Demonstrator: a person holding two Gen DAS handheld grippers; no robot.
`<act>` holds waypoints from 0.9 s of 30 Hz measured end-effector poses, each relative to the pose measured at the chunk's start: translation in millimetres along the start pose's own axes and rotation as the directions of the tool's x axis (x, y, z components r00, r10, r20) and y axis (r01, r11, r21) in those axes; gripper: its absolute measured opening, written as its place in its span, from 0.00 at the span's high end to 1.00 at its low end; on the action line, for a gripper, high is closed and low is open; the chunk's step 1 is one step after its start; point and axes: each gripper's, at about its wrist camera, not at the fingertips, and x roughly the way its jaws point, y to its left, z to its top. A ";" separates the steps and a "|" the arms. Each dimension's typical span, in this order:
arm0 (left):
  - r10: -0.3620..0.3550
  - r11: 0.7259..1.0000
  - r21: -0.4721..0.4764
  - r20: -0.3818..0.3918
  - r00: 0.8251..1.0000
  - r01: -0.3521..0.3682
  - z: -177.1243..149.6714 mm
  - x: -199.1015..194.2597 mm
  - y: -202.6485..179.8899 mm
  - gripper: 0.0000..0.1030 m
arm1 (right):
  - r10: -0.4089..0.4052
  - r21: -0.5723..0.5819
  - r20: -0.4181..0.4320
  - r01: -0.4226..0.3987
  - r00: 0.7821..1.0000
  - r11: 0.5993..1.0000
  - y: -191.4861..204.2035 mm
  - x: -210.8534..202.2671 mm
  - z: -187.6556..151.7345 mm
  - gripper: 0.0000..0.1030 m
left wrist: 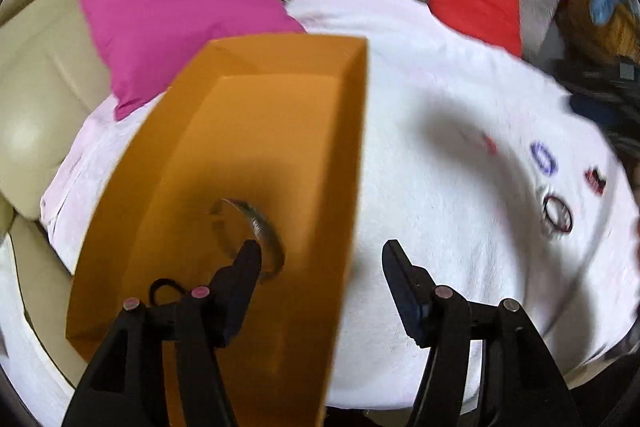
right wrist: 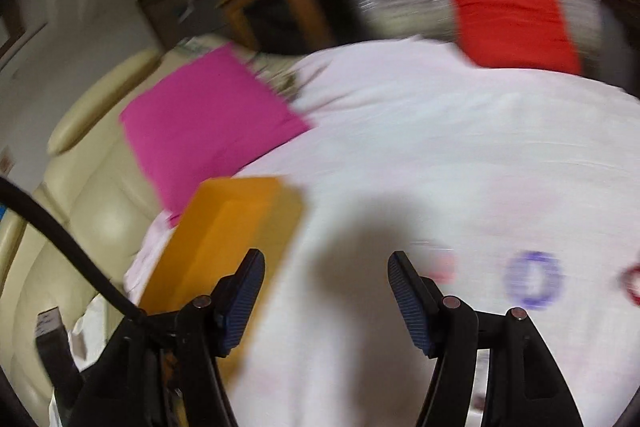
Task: Organize jewelry
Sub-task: 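Carry both items into the orange box and open both grippers, then grasp the black ring with the right gripper while the left gripper grasps the dark red bangle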
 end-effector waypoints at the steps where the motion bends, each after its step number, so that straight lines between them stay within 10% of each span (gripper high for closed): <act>1: 0.011 1.000 0.019 -0.017 1.000 -0.010 -0.5 4.8 -5.8 0.38 | -0.027 0.021 0.016 0.027 1.000 0.999 -19.2 -12.7 -1.4 0.34; 4: -0.017 0.999 0.052 -0.020 1.000 0.018 -2.1 9.1 -13.5 0.60 | -0.124 0.124 0.056 0.117 0.991 0.985 -85.1 -55.0 -7.6 0.34; 5: -0.024 0.998 0.059 -0.035 0.999 0.026 -3.0 11.8 -15.0 0.81 | -0.156 0.168 0.074 0.142 0.985 0.976 -107.9 -70.5 -10.9 0.34; 9: 0.056 0.986 0.159 0.002 0.998 -0.056 -11.9 12.1 -23.2 0.91 | -0.284 0.315 0.120 0.235 0.951 0.920 -178.4 -118.0 -28.3 0.34; 16: 0.084 0.946 0.315 -0.005 0.996 -0.078 -41.5 6.0 -28.1 0.92 | -0.387 0.473 0.097 0.300 0.917 0.828 -259.9 -154.4 -40.6 0.34; 27: 0.120 0.923 0.375 -0.060 0.991 -0.089 -61.9 -17.0 -17.3 0.85 | -0.307 0.531 0.016 0.252 0.952 0.809 -304.2 -150.2 -60.4 0.45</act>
